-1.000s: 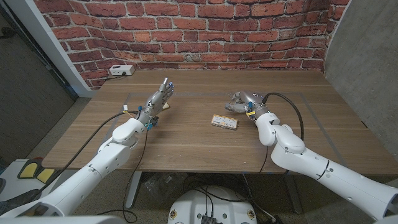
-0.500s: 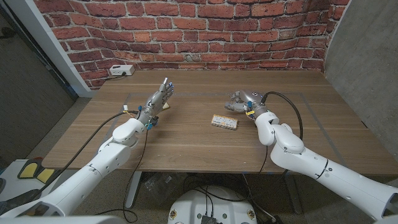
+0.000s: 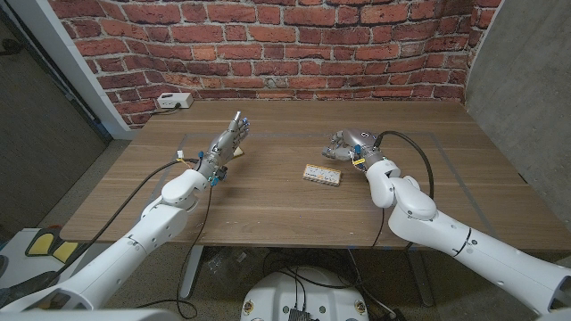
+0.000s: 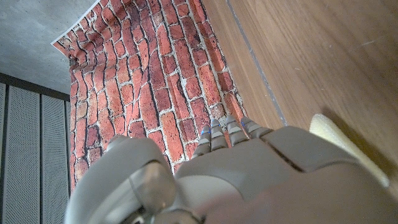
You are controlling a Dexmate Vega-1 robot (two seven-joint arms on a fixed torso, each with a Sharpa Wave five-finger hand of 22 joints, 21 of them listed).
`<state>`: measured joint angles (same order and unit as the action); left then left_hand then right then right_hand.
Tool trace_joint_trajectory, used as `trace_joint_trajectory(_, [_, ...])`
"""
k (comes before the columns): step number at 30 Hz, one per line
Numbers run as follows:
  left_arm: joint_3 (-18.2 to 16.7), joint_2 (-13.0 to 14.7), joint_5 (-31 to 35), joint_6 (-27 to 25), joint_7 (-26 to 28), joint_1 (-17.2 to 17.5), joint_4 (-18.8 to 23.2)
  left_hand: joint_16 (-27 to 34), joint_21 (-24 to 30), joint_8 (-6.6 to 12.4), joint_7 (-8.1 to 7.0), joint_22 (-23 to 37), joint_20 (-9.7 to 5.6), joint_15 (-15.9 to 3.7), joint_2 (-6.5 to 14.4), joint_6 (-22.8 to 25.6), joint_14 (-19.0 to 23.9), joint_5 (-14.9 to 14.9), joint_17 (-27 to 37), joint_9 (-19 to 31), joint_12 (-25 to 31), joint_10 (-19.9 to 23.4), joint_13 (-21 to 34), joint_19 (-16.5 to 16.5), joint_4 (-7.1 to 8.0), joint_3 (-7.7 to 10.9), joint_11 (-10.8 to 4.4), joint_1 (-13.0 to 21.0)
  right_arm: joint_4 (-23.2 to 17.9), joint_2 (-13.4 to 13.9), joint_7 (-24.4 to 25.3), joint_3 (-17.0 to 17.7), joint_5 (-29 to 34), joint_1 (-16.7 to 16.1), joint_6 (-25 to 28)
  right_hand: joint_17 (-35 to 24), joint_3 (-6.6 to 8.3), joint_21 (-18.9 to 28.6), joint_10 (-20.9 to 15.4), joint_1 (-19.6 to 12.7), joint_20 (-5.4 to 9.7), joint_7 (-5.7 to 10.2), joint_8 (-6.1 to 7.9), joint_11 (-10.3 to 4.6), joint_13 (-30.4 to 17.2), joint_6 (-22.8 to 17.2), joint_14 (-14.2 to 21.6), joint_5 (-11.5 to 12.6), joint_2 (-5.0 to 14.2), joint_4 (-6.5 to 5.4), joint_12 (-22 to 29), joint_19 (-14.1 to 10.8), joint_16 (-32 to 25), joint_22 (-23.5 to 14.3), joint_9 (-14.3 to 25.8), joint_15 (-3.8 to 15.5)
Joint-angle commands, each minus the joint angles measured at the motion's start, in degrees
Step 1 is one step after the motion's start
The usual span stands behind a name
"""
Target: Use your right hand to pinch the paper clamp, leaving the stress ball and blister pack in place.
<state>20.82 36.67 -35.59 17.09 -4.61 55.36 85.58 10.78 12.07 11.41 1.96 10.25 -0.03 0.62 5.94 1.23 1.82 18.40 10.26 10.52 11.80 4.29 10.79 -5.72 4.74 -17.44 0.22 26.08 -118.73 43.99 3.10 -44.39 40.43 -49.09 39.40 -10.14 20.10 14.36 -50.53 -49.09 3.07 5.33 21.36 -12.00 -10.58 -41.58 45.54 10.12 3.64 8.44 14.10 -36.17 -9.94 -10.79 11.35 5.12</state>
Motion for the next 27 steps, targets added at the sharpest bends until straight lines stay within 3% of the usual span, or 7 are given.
trace_joint_trajectory(1, [0.1, 0.2, 0.2, -0.5, 0.3, 0.0, 0.6, 0.0, -0.1, -0.12, -0.19, 0.3, 0.38, -0.17, 0.4, -0.2, 0.1, -0.3, 0.3, 0.2, -0.2, 0.2, 0.1, -0.2, 0.31, -0.09, -0.06, 0.2, -0.3, 0.3, -1.7, -0.1, 1.2, 0.2, -0.4, -0.2, 1.02, -0.2, -0.5, -1.0, -0.09, 6.02, 0.34, -0.18, -0.2, -20.2, -0.5, 0.1, 1.33, 0.03, 0.2, 0.3, -0.2, -0.2, 0.2, 1.88])
trace_joint_trajectory(12, [0.1, 0.2, 0.3, -0.5, 0.6, 0.3, 0.8, 0.0, -0.1, -0.14, -0.26, 0.3, 0.36, -0.19, 0.5, -0.3, 0.2, -0.4, 0.3, 0.2, -0.2, 0.2, 0.1, -0.1, 0.31, -0.06, -0.07, 0.4, -0.4, 0.3, -2.4, 0.3, 1.5, -0.4, -0.2, -0.3, 0.84, -0.6, 0.3, -0.3, -0.64, 7.28, -0.24, -0.08, -0.2, -19.4, -1.3, 0.0, 1.02, -0.22, -0.4, 1.1, -0.2, -0.2, 0.2, 1.22])
trace_joint_trajectory(27, [0.2, 0.1, 0.2, -0.5, 0.6, 0.6, 0.8, 0.0, -0.1, -0.12, -0.26, 0.3, 0.3, -0.17, 0.5, -0.2, 0.2, -0.5, 0.3, 0.2, -0.2, 0.2, 0.1, -0.1, 0.29, -0.02, -0.05, 0.6, -0.2, 0.2, -6.8, -1.2, 3.5, 0.7, 2.1, -0.5, 0.96, -1.3, 2.8, 0.1, -1.39, 7.31, -1.57, 0.96, -0.2, -17.3, -3.1, -0.1, 1.09, -0.33, -1.5, 2.5, -0.1, -0.2, 0.3, 0.54])
